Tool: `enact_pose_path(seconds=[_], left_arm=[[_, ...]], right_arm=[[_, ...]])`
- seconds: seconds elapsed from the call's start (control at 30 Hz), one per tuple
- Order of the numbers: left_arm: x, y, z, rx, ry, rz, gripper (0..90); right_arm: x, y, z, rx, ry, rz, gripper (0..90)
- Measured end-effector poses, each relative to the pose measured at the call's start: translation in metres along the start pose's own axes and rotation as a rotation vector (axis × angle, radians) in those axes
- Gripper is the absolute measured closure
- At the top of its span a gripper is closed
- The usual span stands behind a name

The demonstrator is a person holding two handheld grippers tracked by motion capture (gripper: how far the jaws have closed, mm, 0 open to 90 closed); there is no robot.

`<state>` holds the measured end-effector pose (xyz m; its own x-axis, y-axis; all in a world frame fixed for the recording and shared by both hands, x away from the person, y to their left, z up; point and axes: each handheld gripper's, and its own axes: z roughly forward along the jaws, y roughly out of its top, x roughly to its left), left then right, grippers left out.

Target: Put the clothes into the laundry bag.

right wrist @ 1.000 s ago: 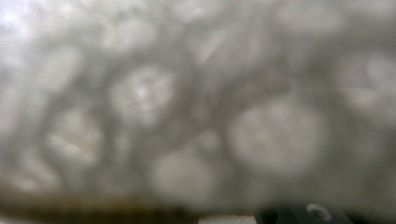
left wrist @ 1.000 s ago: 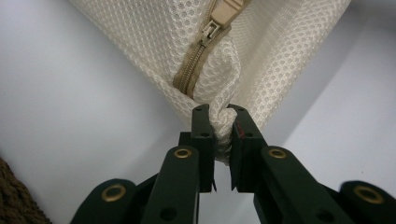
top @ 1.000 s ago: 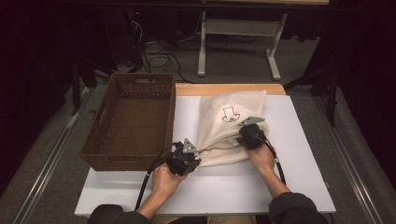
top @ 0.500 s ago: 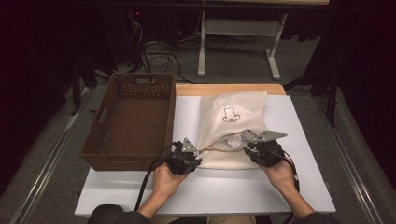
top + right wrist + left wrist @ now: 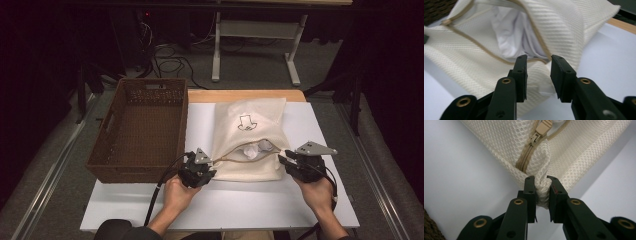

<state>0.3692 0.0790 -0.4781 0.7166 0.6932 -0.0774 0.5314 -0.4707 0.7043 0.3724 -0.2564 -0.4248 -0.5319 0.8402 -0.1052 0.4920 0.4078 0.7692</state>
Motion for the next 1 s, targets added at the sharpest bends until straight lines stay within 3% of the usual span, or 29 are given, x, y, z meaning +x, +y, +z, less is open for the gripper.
enact_pose_path(seconds=[0.1,0.27,0.37,0.53,0.7,0.83,1.0], left_arm=[[0.0,0.0,0.0,0.005,0.006,0.005,78.5],[0.0,-0.001,-0.007,0.012,0.03,0.019,80.3],[0.001,-0.004,-0.009,0.022,0.034,0.016,80.6],[-0.002,-0.004,-0.01,0.039,0.041,0.036,80.9],[-0.004,-0.005,-0.01,0.07,0.051,0.054,80.9],[-0.007,-0.005,-0.011,0.085,0.06,0.069,80.9],[-0.007,-0.008,-0.014,0.098,0.081,0.077,80.8]], right_arm=[[-0.004,0.0,0.009,0.045,-0.01,0.014,60.7],[-0.007,-0.001,0.039,0.167,-0.029,0.011,59.4],[-0.006,0.001,0.053,0.203,-0.038,0.002,60.2],[-0.005,0.005,0.073,0.201,-0.041,0.007,63.7],[0.001,0.008,0.091,0.212,0.009,-0.003,72.2],[0.004,0.011,0.101,0.199,0.029,0.009,72.6],[0.014,0.02,0.111,0.194,0.048,-0.011,72.6]])
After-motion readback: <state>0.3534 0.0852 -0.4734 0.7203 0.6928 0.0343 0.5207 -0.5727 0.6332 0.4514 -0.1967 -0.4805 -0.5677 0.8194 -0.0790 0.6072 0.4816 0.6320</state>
